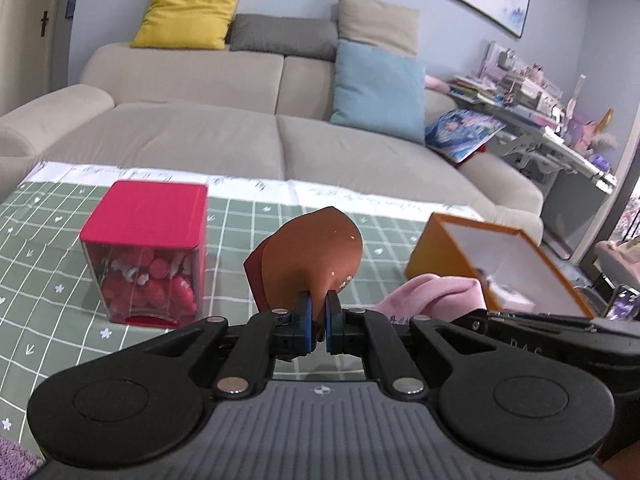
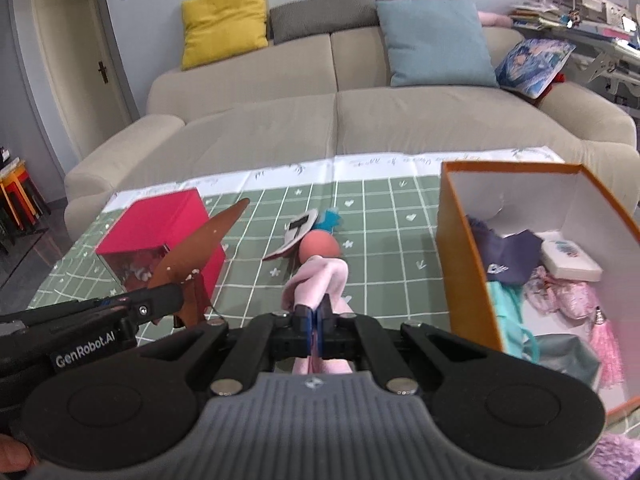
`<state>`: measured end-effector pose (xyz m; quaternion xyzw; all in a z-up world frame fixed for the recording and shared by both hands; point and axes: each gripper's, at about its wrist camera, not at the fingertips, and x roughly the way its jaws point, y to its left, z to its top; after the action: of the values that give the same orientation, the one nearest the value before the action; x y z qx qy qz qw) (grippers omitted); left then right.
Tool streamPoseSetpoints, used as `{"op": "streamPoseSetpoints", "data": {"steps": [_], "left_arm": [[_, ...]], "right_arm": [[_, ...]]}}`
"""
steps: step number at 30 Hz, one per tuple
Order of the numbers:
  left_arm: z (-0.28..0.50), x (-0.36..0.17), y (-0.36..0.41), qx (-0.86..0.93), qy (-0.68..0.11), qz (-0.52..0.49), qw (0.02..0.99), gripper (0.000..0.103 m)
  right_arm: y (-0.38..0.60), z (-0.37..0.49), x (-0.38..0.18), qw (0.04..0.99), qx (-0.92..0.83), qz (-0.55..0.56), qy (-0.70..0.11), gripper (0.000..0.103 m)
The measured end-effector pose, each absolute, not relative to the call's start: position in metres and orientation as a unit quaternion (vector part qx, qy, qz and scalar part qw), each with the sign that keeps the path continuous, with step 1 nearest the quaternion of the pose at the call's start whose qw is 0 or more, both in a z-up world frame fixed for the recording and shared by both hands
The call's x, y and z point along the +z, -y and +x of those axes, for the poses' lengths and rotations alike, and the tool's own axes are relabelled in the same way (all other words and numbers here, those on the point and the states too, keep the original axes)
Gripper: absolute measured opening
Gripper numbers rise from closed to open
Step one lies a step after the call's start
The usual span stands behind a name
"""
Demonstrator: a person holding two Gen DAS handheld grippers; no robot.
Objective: Organize soft objects
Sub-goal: 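Carry the pink cloth and brown leather over the orange box with both tools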
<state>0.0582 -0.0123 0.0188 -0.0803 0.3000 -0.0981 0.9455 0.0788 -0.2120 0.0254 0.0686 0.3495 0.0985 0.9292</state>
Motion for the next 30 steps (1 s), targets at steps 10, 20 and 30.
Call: {"op": "streamPoseSetpoints", "data": {"steps": [10,20,30], "left_arm": [[0.050,0.048,0.053,-0.154,-0.273,-0.074,0.947,0.006],[0.063,0.065,0.105,-0.227,-0.280,-0.087,0.929,0.006],[0.095,0.066,0.176,-0.295,-0.323,-0.080,0.896,0.006]], "right_arm": [[0.246,0.047,0.057,0.947,0.065,0.079,-0.303,0.000],[0.299,0.035,0.076,0.958,0.000,0.107,-0.267,0.000],[0.355,0.055,0.065,0.950,-0.057,0.132,-0.277,0.000]]}}
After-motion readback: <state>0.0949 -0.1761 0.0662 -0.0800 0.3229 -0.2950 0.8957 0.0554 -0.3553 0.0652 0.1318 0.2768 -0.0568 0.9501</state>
